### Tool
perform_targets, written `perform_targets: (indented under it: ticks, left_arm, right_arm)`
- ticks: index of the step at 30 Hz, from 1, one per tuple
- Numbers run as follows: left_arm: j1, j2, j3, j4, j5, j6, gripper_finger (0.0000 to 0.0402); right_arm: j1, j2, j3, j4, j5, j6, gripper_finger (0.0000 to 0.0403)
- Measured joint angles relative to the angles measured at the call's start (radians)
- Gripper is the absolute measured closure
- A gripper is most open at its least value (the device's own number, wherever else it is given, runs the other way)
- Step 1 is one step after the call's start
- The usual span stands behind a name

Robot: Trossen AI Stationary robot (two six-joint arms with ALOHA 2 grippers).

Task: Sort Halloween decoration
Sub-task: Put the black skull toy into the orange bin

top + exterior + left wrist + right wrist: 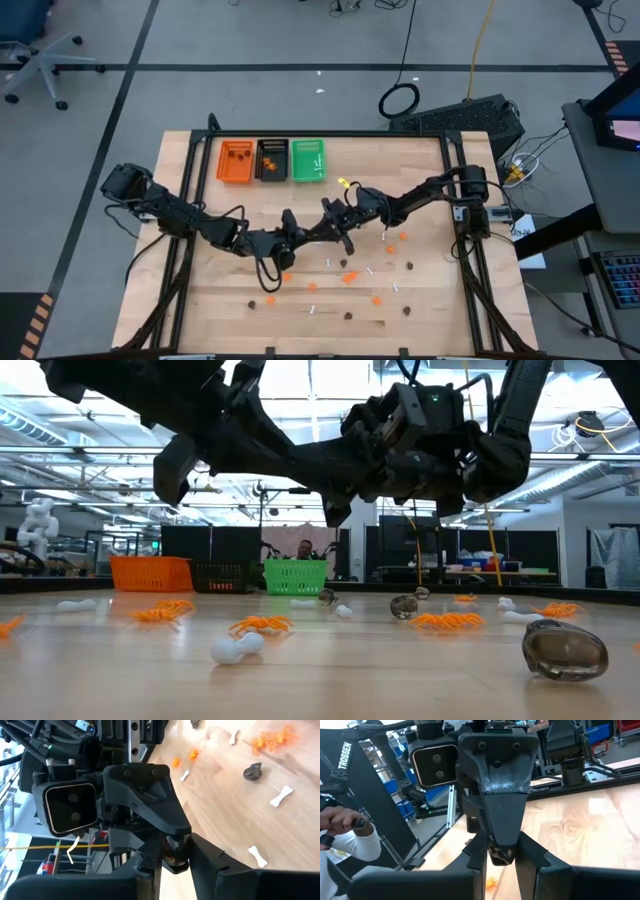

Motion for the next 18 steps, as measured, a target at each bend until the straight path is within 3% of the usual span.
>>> perform_targets:
  ticks: [9, 14, 18]
  left_arm:
    - [0.000, 0.000, 0.000, 0.002, 0.012, -0.006, 0.0348]
    - [-0.004, 0.000, 0.000, 0.000, 0.008, -0.038, 0.0350]
    - [-0.009, -0.012, 0.001, -0.020, -0.002, -0.078, 0.0351]
  right_arm:
    - [0.000, 0.000, -0.001, 0.001, 0.001, 0.004, 0.0349]
    - [-0.016, -0.003, 0.000, -0.016, -0.007, 0.007, 0.0280]
    - [-0.049, -0.057, 0.000, -0.137, -0.054, 0.008, 0.0217]
